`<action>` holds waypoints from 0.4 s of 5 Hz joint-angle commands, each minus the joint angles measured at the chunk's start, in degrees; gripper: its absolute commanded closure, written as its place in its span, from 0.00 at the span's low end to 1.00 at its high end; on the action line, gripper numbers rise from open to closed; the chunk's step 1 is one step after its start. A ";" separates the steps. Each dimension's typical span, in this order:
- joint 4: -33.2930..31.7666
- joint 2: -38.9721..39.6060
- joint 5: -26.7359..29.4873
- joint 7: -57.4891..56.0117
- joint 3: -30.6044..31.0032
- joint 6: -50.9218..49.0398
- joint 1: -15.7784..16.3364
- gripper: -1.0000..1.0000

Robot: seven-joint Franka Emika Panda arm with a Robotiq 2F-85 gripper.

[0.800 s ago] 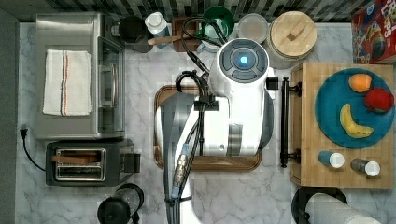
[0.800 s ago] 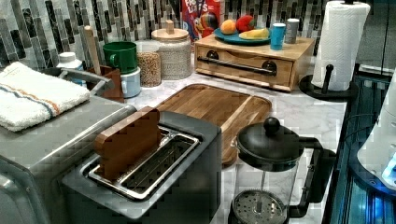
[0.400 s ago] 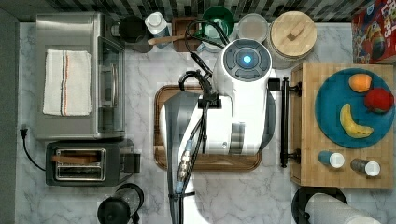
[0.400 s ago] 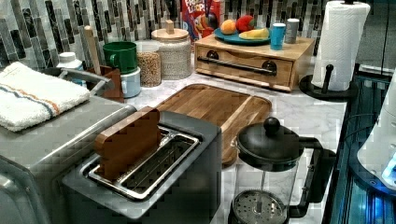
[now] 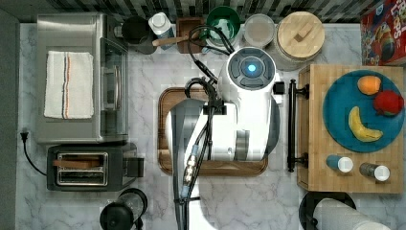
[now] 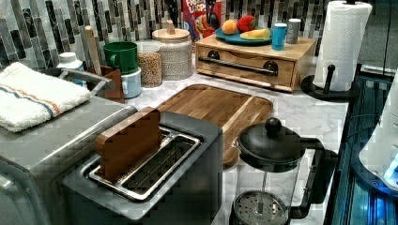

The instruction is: Open the drawer.

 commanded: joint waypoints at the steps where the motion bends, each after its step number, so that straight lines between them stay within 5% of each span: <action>1: -5.00 -2.08 -1.90 -29.99 -7.32 6.01 -0.55 0.00; 2: -6.32 -1.48 -4.78 -35.06 -5.52 9.78 -3.82 0.00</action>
